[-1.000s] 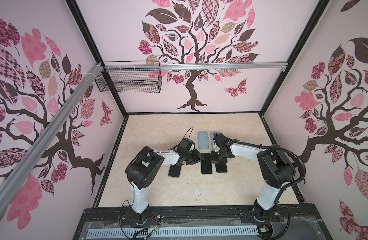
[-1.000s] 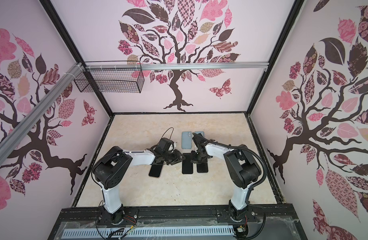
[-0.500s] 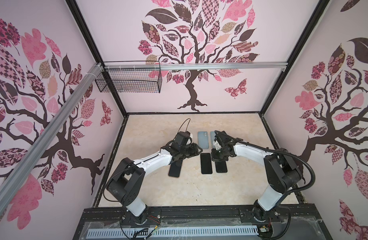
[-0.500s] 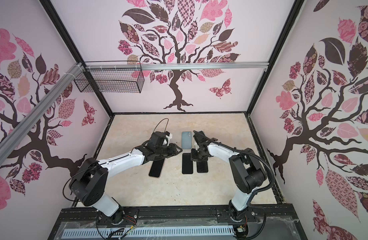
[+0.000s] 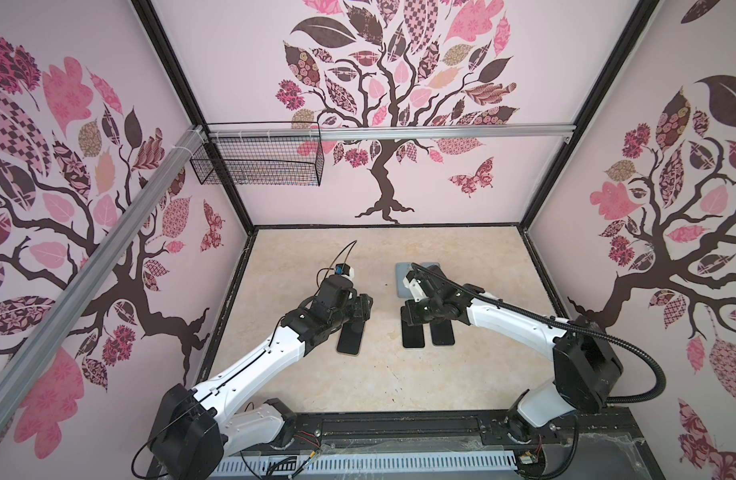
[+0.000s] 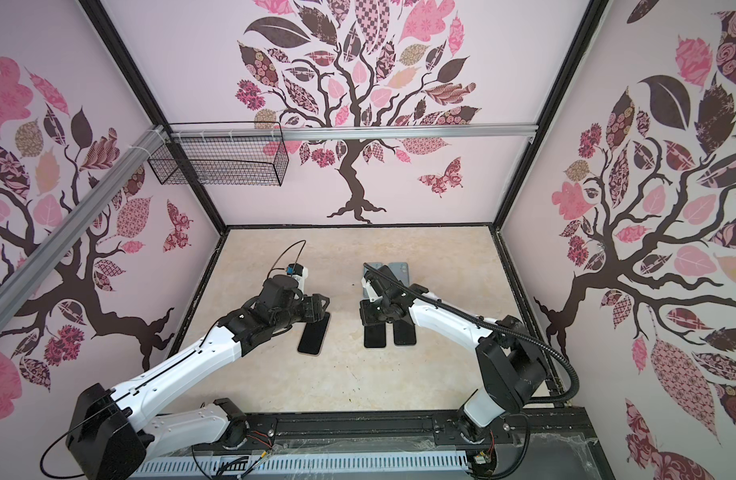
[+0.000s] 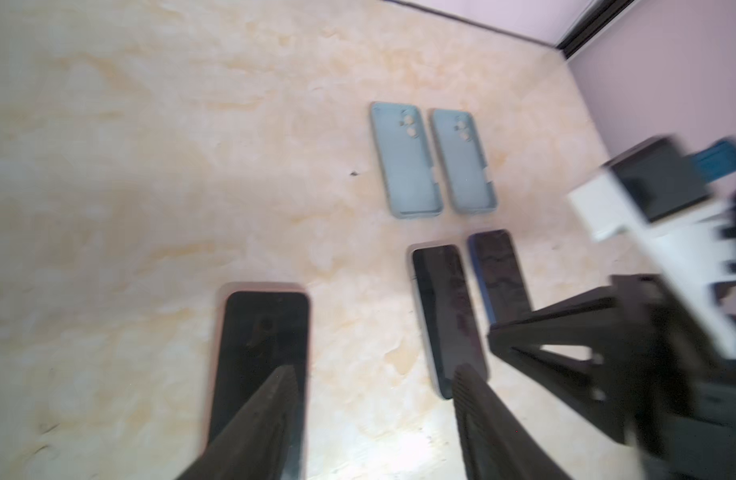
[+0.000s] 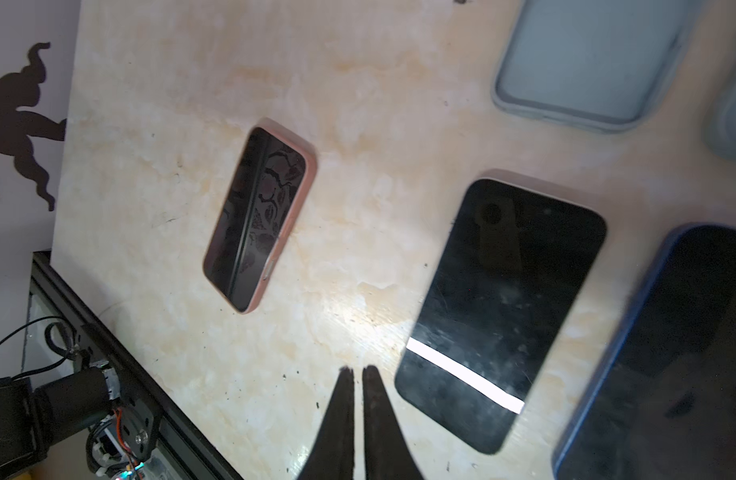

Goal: Take the phone out of the phone case
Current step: 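Release the silver phone, move left gripper over pink-cased phone while right rises, then lower the open left gripper around the pink-cased phone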

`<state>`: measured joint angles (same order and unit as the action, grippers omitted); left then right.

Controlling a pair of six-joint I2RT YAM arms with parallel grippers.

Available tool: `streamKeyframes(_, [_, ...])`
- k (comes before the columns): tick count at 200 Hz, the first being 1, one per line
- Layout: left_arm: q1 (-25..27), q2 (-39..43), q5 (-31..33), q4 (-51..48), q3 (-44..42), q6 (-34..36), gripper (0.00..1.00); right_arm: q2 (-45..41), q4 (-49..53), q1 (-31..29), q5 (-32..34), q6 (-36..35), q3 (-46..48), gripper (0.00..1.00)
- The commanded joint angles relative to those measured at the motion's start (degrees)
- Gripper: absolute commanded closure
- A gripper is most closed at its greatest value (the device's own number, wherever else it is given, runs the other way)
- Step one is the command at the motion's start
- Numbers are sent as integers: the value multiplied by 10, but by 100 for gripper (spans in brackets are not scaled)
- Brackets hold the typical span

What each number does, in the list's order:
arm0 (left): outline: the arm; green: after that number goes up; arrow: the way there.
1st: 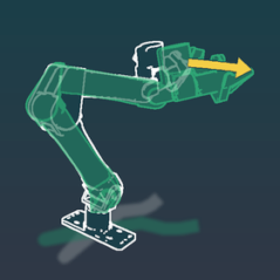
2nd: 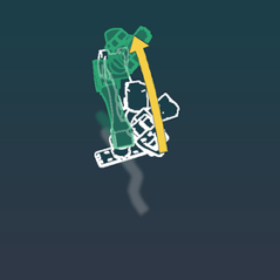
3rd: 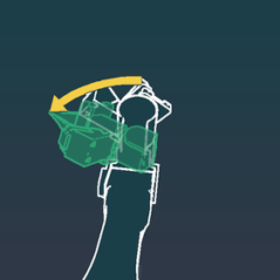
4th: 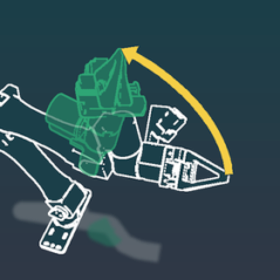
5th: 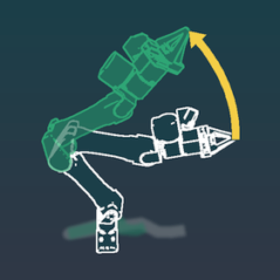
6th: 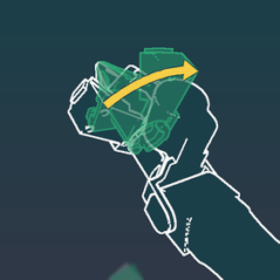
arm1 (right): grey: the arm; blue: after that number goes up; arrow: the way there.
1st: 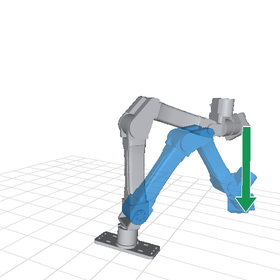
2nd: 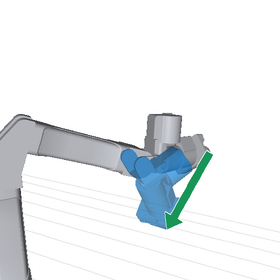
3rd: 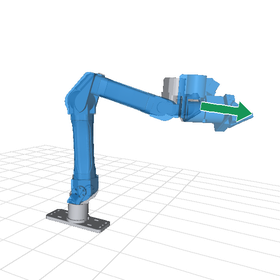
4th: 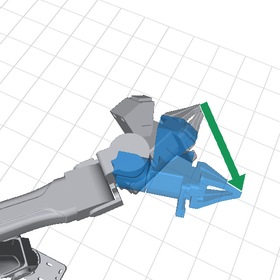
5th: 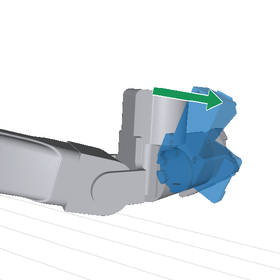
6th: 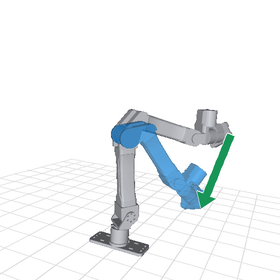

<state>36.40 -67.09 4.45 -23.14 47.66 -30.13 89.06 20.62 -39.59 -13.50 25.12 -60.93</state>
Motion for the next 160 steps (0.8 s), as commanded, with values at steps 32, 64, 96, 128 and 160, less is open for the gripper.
streamKeyframes(32, [-2, 1, 45, -82, -67, -1, 18, -121, -106, -3, 11, -8, 37, 68])
streamKeyframes(64, [-13, -22, 21, -74, -76, 9, 13, -191, -138, -3, 54, -16, 66, 49])
streamKeyframes(96, [-16, -58, -13, -70, -67, 23, 10, -205, -115, -3, 68, -29, 60, 35])
streamKeyframes(128, [-16, -99, -34, -71, -60, 33, 10, -206, -113, -3, 72, -29, 70, 29])
streamKeyframes(160, [-16, -120, -26, -81, -49, 43, 10, -203, -116, -3, 69, -25, 82, 29])
